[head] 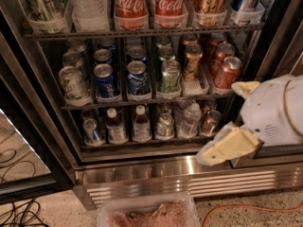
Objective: Pick redbull can from bottom shelf of fridge
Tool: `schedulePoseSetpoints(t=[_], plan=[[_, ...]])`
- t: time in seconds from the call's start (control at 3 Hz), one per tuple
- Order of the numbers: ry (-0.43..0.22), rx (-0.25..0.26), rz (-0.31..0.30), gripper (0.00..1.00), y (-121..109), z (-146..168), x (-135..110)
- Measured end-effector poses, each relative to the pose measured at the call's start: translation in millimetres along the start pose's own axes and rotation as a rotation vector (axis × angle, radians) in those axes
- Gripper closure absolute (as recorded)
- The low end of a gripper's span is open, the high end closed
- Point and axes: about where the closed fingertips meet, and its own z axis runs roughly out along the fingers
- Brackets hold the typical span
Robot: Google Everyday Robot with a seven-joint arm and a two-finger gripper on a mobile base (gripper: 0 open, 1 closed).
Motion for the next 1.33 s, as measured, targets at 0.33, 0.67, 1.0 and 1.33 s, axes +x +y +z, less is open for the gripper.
schedulePoseSetpoints(t=[0.33,0.67,1.0,1.33], plan=[[-0.089,-0.037,0.236,0.00,58,50,-16],[-0.114,-0.056,0.310,0.00,76,75,-13],[-0.164,-0.050,0.324,0.00,70,78,-6],[-0.250,-0.064,0.420,0.00,73,113,23]])
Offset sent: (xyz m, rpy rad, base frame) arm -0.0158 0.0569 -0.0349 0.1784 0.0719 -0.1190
